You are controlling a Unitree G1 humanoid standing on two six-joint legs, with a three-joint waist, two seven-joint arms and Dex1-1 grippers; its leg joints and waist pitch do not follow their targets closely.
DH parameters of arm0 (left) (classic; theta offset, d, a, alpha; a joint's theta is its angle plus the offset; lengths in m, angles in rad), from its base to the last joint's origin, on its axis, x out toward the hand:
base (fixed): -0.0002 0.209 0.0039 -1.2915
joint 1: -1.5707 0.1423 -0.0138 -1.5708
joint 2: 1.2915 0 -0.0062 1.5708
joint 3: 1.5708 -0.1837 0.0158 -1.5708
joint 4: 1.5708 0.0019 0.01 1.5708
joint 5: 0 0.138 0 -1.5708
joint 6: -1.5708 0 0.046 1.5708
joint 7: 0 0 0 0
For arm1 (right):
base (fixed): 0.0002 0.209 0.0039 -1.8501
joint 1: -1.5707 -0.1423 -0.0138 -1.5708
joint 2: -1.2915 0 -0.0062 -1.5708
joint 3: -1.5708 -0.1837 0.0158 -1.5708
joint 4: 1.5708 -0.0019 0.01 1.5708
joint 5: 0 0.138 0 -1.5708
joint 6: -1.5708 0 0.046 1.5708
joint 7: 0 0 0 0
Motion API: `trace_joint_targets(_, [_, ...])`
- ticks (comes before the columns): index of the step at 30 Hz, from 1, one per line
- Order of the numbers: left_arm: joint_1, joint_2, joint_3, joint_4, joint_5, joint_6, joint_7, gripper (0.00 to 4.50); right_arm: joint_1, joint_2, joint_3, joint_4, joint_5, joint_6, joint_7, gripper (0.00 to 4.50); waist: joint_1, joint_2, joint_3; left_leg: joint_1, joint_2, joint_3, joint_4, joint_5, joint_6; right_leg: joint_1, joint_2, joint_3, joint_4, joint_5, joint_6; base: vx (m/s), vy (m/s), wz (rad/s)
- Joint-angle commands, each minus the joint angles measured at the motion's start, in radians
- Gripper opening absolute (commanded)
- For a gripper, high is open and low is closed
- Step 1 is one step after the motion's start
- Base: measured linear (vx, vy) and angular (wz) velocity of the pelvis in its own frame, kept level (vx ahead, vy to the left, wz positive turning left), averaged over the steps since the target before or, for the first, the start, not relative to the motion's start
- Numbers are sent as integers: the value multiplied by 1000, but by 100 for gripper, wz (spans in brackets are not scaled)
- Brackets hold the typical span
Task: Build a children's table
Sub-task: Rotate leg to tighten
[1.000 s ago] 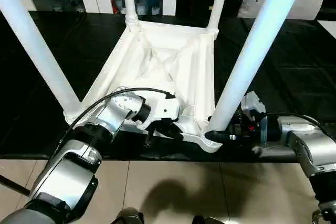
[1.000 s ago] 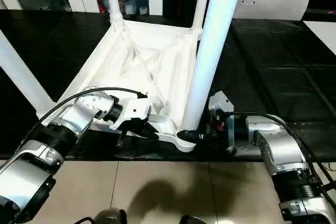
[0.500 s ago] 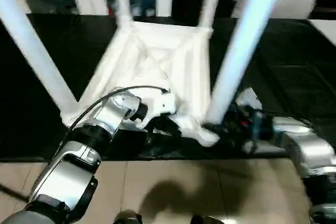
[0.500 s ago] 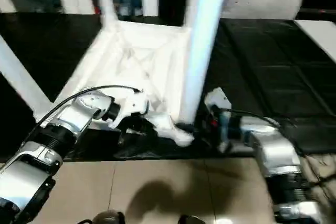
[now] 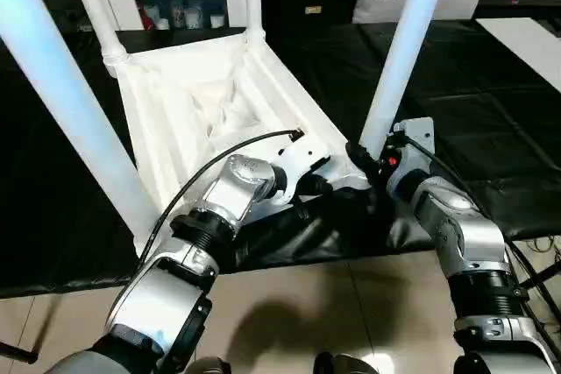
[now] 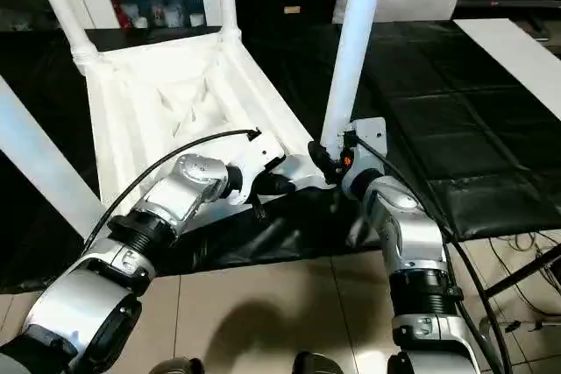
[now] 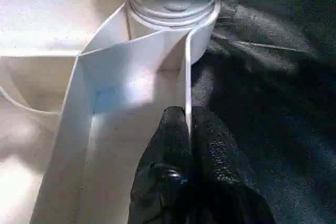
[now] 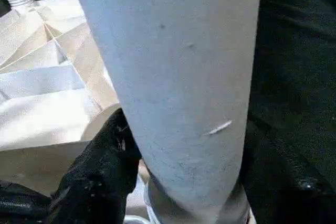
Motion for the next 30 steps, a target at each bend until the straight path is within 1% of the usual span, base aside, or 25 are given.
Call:
trace_joint_targets(1, [14,-24,-25,-16,-11,-48,-36,0,9,2,42,-20,21,-18,67,330,9,-13,-68,0,8,2,-60,-200,103,61,-45,39,-76,-328,-179,0,0,0])
trace_joint_targets(2, [19,-6,-36,-17,-3,-74,-53,0,20,-22,41,-28,33,-34,104,330,8,-13,-69,0,8,3,-60,-198,103,62,-46,40,-75,-326,-181,0,0,0])
trace_joint_targets(3, [23,14,-46,-16,4,-91,-70,0,31,-52,35,-37,47,-44,146,343,13,-14,-69,0,8,4,-59,-192,110,63,-47,41,-76,-318,-181,0,0,0])
trace_joint_targets(4, [24,17,-47,-16,5,-93,-72,0,32,-56,34,-38,49,-44,151,354,16,-14,-69,0,10,4,-59,-189,114,64,-47,42,-73,-309,-185,0,0,0])
trace_joint_targets(5, [30,39,-55,-14,9,-106,-101,0,46,-98,35,-48,54,-54,207,361,17,-14,-69,0,10,4,-60,-186,118,65,-46,41,-73,-304,-189,0,0,0])
trace_joint_targets(6, [30,40,-56,-14,9,-107,-102,0,46,-100,35,-48,54,-55,210,364,17,-14,-69,0,10,4,-60,-186,118,65,-46,41,-73,-304,-189,0,0,0])
trace_joint_targets(7, [34,62,-68,-12,13,-132,-139,0,59,-148,43,-55,56,-67,284,367,21,-12,-69,0,11,3,-59,-185,120,67,-46,41,-72,-300,-190,0,0,0])
trace_joint_targets(9, [36,86,-84,-11,19,-158,-185,0,75,-201,58,-69,67,-79,383,401,23,-13,-68,2,12,4,-59,-196,123,65,-47,41,-73,-308,-193,0,0,0])
trace_joint_targets(10, [39,115,-105,-8,26,-208,-243,0,90,-256,67,-90,89,-69,483,406,25,-14,-68,3,15,4,-60,-202,125,66,-48,42,-72,-315,-193,0,0,0])
trace_joint_targets(11, [39,115,-105,-8,26,-208,-243,0,90,-256,67,-90,89,-69,483,406,28,-14,-69,3,15,3,-59,-202,128,68,-48,42,-73,-314,-193,0,0,0])
trace_joint_targets(13, [40,146,-125,-4,27,-254,-319,0,91,-314,75,-98,104,-60,577,412,33,-13,-69,4,18,2,-60,-206,126,66,-49,43,-70,-313,-201,0,0,0])
trace_joint_targets(14, [41,151,-129,-4,26,-265,-332,0,91,-322,78,-97,105,-61,590,441,35,-14,-68,5,19,3,-60,-210,122,65,-50,42,-71,-326,-201,0,0,0])
trace_joint_targets(15, [42,159,-135,-6,24,-284,-355,0,90,-337,82,-94,106,-66,611,441,37,-15,-68,4,19,4,-60,-211,120,65,-50,43,-72,-332,-200,0,0,0])
trace_joint_targets(16, [47,182,-151,-16,20,-308,-416,0,87,-380,105,-88,108,-86,684,441,42,-14,-71,5,19,4,-60,-209,116,67,-50,43,-71,-333,-200,0,0,0])
trace_joint_targets(18, [49,192,-160,-21,20,-318,-443,0,86,-396,111,-87,116,-84,721,441,50,-12,-72,9,22,6,-59,-210,113,63,-52,44,-68,-322,-209,0,0,0])
trace_joint_targets(19, [49,201,-168,-24,20,-328,-466,0,84,-411,118,-83,124,-85,758,421,52,-11,-72,7,24,5,-59,-208,113,64,-52,44,-66,-313,-215,0,0,0])
trace_joint_targets(20, [49,214,-178,-31,18,-344,-501,0,77,-425,129,-72,129,-83,801,421,53,-19,-74,6,23,6,-58,-205,116,66,-51,43,-65,-310,-215,0,0,0])
trace_joint_targets(21, [48,223,-185,-33,16,-359,-528,0,71,-437,137,-63,133,-84,835,410,57,-15,-74,6,25,5,-58,-199,118,65,-54,44,-62,-306,-219,0,0,0])
trace_joint_targets(22, [48,234,-193,-38,12,-378,-560,0,65,-449,150,-54,134,-84,872,396,61,-15,-76,6,25,5,-57,-191,118,65,-53,44,-60,-293,-223,0,0,0])
trace_joint_targets(23, [47,236,-195,-39,12,-382,-566,0,64,-451,153,-52,134,-84,878,396,62,-15,-75,5,25,6,-57,-187,120,65,-53,45,-60,-288,-225,0,0,0])
trace_joint_targets(25, [49,243,-199,-51,6,-389,-599,0,62,-457,165,-53,137,-79,910,367,67,-15,-76,6,27,6,-57,-184,115,64,-54,45,-57,-279,-232,0,0,0])
trace_joint_targets(26, [49,244,-199,-51,5,-390,-600,0,61,-457,166,-53,137,-79,912,362,69,-15,-77,7,27,5,-57,-182,115,64,-55,45,-56,-278,-232,0,0,0])
trace_joint_targets(27, [47,245,-199,-54,2,-399,-621,0,62,-459,179,-60,142,-77,941,362,71,-18,-78,7,27,6,-56,-177,115,65,-55,45,-54,-275,-234,0,0,0])
trace_joint_targets(29, [44,245,-199,-51,-1,-410,-634,0,65,-457,193,-63,147,-80,962,338,72,-17,-78,6,28,6,-56,-172,116,65,-55,45,-54,-269,-235,0,0,0])
trace_joint_targets(30, [44,245,-199,-50,-2,-411,-635,0,65,-457,194,-63,147,-81,963,338,73,-17,-79,6,27,6,-55,-170,116,65,-55,45,-53,-266,-235,0,0,0])
